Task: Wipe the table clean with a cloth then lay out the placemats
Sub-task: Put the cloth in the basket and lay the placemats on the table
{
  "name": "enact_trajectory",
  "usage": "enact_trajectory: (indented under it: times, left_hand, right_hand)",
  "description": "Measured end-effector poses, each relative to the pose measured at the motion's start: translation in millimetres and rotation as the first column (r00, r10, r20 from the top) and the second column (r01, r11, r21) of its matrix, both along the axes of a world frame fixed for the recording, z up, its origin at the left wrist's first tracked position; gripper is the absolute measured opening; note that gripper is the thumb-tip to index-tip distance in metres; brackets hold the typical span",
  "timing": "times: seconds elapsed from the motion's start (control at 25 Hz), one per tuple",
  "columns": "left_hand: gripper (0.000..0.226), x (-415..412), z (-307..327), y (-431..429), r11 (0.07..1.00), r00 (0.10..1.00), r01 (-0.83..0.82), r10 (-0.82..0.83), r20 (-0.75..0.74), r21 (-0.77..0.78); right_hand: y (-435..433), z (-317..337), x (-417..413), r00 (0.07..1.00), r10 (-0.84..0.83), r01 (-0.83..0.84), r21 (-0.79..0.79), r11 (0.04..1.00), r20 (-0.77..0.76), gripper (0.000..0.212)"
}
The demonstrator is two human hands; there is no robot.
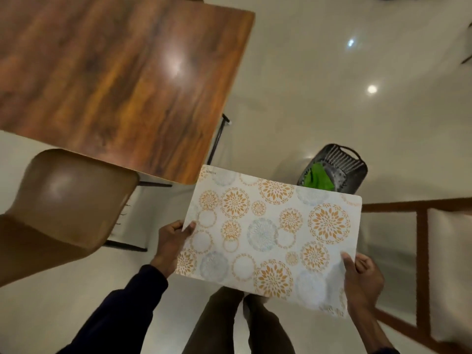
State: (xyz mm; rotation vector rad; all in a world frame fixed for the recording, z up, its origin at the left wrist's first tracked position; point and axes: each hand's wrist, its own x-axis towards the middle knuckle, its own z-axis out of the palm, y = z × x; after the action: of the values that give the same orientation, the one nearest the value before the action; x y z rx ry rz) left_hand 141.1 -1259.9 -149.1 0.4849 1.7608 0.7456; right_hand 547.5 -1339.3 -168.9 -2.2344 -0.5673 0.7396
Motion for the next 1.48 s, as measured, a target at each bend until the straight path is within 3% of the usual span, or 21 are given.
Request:
enact_trajectory:
  times: [0.2, 0.44, 0.68, 0.8, 0.96, 1.16, 1.32, 1.48]
  left_hand:
    - [0.005, -49, 27, 10, 0.984, 0.984, -0.178, 0.178, 0.024, 0.009]
    - [0.007, -110, 37, 38, 0.927, 0.926, -0.375, 0.374, 0.043, 0.018]
    - [0.018, -149, 31, 67, 0.833, 0.822, -0.553, 0.544, 0.168, 0.004]
    - [0.022, -151, 33, 84, 0.773, 0.758, -0.634, 0.627, 0.18, -0.017]
    - [0.029, -147, 30, 111, 0.69, 0.691, -0.722, 0.717, 0.09, 0.051]
    - [0.023, -134, 29, 144, 0.487, 0.487, -0.873, 0.869, 0.083, 0.016]
    - [0.018, -122, 22, 150, 0.407, 0.401, -0.91, 0.912, 0.083, -0.08]
    - [0.018, -115, 15, 156, 0.409, 0.405, -0.908, 0.912, 0.06, -0.087]
  right_hand:
    - [77, 26, -32, 0.993, 0.116, -0.114, 0.076, 0.991, -0.019, 0.012]
    - [192, 57, -103, 0.944, 0.33, -0.33, 0.159, 0.931, 0.027, 0.015]
    - [305, 70, -167, 0.872, 0.485, -0.488, 0.197, 0.85, 0.063, 0.019]
    - [373, 76, -199, 0.802, 0.582, -0.597, 0.217, 0.772, 0.134, 0.013]
    - [458, 79, -245, 0.631, 0.756, -0.773, 0.231, 0.592, 0.174, 0.008]
    - [534, 71, -293, 0.503, 0.847, -0.86, 0.203, 0.469, 0.173, 0.009]
    - [572, 65, -318, 0.455, 0.881, -0.885, 0.173, 0.432, 0.127, 0.013]
    - [597, 56, -336, 0.411, 0.91, -0.905, 0.149, 0.398, 0.061, 0.016]
